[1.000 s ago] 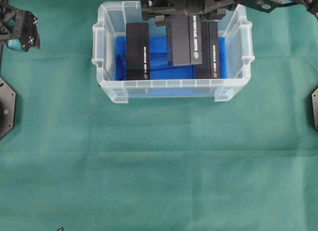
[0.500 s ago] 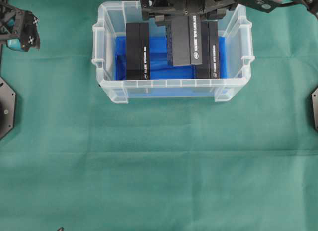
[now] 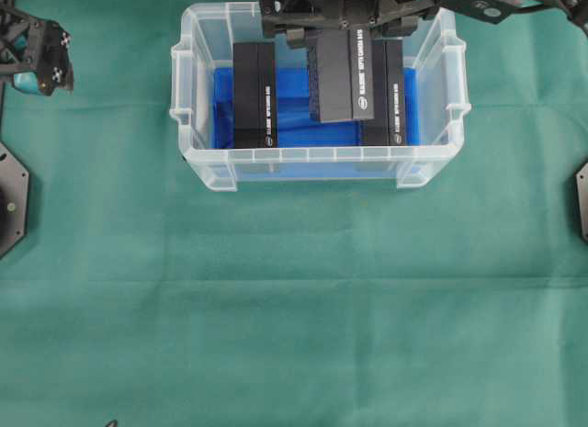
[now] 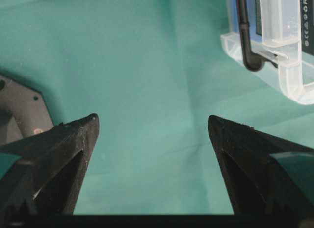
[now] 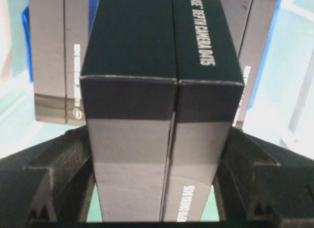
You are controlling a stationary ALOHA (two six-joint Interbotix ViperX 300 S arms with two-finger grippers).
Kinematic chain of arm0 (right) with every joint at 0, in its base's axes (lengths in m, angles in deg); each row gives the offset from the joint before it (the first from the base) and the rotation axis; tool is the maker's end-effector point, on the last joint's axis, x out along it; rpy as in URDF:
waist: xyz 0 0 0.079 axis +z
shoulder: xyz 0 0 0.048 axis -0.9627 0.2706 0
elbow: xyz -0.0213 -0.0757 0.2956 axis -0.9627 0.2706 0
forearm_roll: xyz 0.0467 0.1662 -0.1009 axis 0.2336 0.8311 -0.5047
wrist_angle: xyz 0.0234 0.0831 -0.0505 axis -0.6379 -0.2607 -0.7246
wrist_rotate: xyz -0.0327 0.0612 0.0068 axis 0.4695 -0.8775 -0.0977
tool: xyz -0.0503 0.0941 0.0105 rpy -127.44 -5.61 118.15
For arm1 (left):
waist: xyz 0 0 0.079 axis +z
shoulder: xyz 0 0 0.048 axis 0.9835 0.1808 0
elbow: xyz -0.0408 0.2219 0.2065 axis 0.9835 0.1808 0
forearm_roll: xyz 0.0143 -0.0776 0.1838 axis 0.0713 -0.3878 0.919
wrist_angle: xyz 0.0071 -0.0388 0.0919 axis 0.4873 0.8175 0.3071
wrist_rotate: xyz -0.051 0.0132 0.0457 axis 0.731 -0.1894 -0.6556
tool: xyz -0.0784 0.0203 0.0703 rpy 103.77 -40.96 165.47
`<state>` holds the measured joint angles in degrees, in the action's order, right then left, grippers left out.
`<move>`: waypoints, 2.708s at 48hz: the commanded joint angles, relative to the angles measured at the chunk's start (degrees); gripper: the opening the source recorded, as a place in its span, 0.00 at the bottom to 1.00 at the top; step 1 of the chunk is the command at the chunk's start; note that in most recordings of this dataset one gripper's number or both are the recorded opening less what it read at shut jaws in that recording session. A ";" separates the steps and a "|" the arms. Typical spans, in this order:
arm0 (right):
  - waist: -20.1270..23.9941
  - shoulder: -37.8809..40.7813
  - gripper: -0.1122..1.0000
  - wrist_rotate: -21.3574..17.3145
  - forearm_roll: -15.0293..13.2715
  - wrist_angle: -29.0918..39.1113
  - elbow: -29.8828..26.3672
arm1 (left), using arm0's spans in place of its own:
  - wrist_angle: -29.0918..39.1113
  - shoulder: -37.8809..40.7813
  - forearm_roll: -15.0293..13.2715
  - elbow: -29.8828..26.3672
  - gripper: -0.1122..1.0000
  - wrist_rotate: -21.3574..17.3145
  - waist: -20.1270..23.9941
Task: Take out the box from the case.
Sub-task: 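Lift the middle box upward out of the foam slot, then carry the box out of the case toward the front table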
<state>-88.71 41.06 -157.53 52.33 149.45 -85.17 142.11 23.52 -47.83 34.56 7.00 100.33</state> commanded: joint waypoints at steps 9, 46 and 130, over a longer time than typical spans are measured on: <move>0.09 -3.25 0.70 -0.18 0.35 0.00 -1.76 | -0.09 -0.26 0.09 -0.88 0.93 0.00 0.26; 10.20 -3.16 0.70 -8.96 0.35 1.32 -2.64 | 0.70 -0.70 0.09 -0.62 0.93 -0.18 0.26; 28.48 -0.18 0.70 -29.88 -0.44 -5.27 6.86 | 1.49 -0.70 0.09 -0.62 0.93 0.00 0.26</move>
<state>-60.15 42.11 -187.23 52.06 145.85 -78.84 143.78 23.17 -47.83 34.56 7.09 100.33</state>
